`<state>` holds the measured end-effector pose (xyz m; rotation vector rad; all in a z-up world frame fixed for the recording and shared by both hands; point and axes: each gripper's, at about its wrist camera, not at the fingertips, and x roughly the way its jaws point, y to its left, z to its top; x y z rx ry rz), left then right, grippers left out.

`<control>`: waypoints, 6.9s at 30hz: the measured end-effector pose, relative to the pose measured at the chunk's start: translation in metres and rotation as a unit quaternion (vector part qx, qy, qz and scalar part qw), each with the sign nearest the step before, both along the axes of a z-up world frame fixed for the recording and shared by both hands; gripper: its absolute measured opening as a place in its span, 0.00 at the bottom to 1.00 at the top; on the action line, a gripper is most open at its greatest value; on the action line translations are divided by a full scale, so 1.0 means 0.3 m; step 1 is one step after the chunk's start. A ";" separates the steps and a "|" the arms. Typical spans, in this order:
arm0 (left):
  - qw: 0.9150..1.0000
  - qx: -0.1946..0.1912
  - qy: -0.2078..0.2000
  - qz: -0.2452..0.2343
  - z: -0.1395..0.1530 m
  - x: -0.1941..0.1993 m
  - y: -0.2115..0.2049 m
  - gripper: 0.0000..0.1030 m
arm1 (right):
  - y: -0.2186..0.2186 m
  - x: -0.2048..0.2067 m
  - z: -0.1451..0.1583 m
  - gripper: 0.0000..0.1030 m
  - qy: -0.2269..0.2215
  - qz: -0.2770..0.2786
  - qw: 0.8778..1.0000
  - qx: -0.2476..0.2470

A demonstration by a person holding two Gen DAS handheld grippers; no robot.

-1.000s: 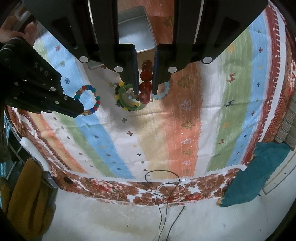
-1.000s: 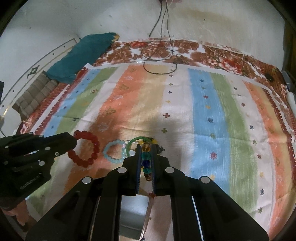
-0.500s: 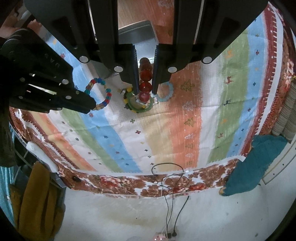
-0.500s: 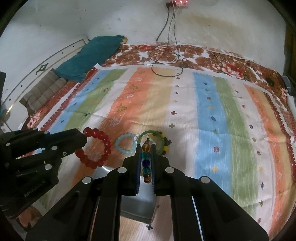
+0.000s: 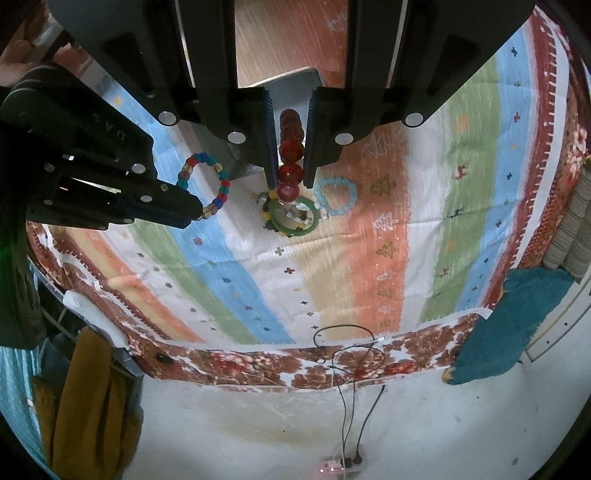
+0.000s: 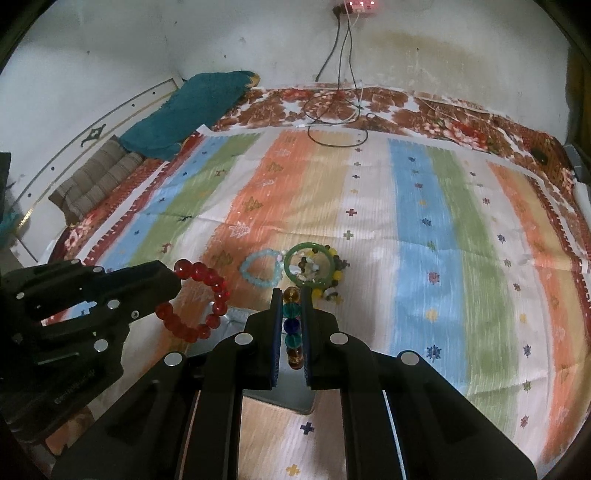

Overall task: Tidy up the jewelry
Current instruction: 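Open both grippers to drop the bracelets into the tin, then move both grippers back to the remaining bracelets, then grasp the pale blue bead bracelet with the left gripper while the right grasps the green jade bangle, then lift both held bracelets and carry them over the silver tin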

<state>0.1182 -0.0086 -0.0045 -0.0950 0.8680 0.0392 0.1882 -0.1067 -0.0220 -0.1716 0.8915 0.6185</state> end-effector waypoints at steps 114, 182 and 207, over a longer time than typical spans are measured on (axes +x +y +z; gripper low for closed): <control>0.973 0.014 0.218 0.070 -0.550 0.520 0.319 0.11 | 0.348 0.517 -0.495 0.15 0.088 0.025 0.975 -0.202; 0.997 -0.026 0.066 0.033 -0.095 0.275 0.139 0.11 | 0.137 0.340 -0.200 0.08 0.066 -0.028 0.994 -0.082; 0.998 -0.043 0.031 0.016 -0.030 0.092 0.067 0.11 | 0.080 0.162 -0.132 0.08 0.049 -0.020 0.996 -0.066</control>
